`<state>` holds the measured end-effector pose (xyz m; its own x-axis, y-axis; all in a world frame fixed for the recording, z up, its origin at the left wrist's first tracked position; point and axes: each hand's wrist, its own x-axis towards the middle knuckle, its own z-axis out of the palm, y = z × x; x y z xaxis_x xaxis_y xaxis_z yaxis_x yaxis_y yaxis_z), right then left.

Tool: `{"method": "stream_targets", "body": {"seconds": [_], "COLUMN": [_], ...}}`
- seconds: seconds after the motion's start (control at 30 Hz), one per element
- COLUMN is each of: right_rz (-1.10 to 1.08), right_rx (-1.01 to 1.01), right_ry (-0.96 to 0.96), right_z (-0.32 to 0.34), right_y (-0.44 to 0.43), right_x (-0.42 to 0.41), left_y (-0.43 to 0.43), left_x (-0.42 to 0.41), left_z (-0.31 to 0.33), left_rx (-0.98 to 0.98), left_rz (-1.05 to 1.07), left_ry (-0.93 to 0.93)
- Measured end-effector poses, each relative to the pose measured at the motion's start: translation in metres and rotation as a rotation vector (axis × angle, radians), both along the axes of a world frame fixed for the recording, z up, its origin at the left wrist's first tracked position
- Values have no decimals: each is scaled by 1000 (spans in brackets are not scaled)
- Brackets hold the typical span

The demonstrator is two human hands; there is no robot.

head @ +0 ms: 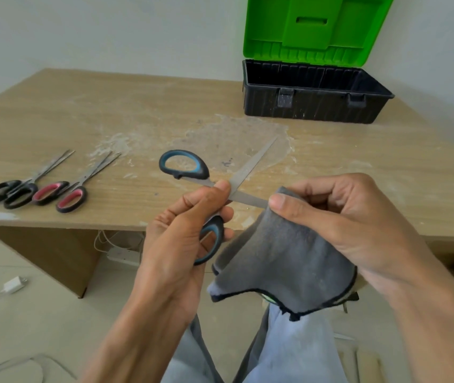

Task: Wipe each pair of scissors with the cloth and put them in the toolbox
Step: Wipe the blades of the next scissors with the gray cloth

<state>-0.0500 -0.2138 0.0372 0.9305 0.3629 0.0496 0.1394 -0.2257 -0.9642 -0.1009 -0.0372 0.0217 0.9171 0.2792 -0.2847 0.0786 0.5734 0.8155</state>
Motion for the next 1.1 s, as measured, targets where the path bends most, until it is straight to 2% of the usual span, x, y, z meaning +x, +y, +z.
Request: {"method": "stream_targets", "body": {"seconds": [0.13, 0.23, 0.6, 0.83, 1.03, 1.1], "right_rz": [46, 48, -157, -210, -231, -250], "right_rx": [-66, -26, 98, -13, 24, -119], "right_ry": [-77, -88, -149, 19, 202, 185], "right_z": [0, 2, 23, 22, 0, -13], "right_y": [5, 2, -13, -10, -1, -2], "right_x": [2, 4, 24, 73, 135, 152], "left_y": [2, 7, 24, 22, 18, 16], "left_x": [-1, -2, 13, 32, 58, 66], "left_z": [0, 1, 9, 3, 2, 1], "left_rx": [13, 14, -94, -229, -280, -274], "left_rz": [-17, 0, 96, 177, 224, 240], "left_ry": [14, -5, -58, -23, 3, 16]}}
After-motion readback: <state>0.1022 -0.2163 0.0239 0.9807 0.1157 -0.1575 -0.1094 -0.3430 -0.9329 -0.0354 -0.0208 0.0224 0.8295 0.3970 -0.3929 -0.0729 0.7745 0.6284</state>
